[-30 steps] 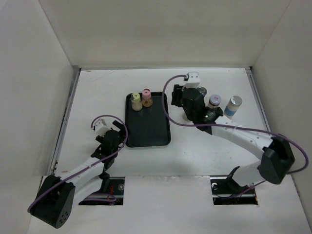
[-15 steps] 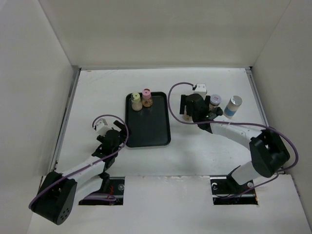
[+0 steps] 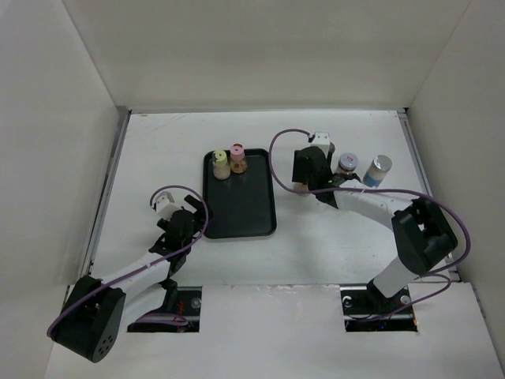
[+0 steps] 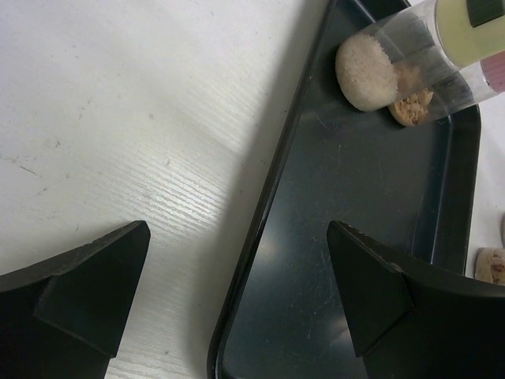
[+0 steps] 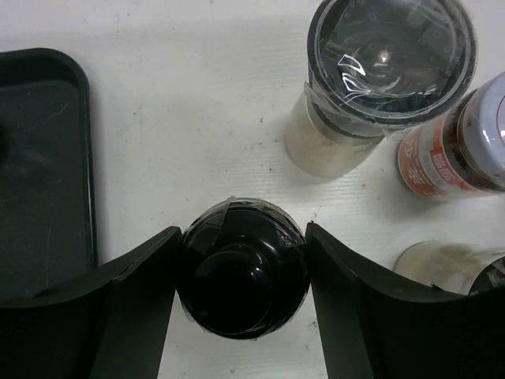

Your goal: Organize the condiment bottles

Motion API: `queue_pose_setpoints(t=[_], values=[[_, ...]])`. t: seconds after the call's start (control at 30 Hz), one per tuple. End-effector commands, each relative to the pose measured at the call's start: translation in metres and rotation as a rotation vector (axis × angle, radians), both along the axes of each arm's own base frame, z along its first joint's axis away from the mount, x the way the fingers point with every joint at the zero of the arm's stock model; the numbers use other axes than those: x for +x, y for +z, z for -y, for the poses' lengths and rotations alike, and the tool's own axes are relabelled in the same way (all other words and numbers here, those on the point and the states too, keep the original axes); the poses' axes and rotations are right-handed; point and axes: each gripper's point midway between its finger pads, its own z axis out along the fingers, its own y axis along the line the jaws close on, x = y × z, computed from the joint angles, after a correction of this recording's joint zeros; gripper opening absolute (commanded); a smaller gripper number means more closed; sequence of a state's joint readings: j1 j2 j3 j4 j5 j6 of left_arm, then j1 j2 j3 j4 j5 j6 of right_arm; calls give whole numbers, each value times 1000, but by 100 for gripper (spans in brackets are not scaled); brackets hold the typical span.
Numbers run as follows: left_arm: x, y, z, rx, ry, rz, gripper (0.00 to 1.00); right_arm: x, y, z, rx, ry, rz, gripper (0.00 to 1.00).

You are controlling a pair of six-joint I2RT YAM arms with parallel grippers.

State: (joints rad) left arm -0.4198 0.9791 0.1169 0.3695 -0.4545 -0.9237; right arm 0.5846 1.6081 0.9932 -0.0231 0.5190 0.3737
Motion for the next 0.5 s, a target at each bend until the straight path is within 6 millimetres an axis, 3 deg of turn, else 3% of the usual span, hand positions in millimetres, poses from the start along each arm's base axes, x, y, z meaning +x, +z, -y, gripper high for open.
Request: queue_pose_setpoints(t=[0.0,0.07,0.17,0.33,0.47], values=[[9,16,6,-21,-13,54,100,16,88,-20,118,8,207,52],[9,14,6,-14,-11,47,100,20,112,-35,143,45,257,52],[8,15,6,-18,-14,54,100,32,126,-65,170,112,280,52],[8,14,4,-12,-8,51,100,55,127,-118,172,189,291,52],[8,17,5,-16,-10,60,100,75,116,-154,174,241,280,52]])
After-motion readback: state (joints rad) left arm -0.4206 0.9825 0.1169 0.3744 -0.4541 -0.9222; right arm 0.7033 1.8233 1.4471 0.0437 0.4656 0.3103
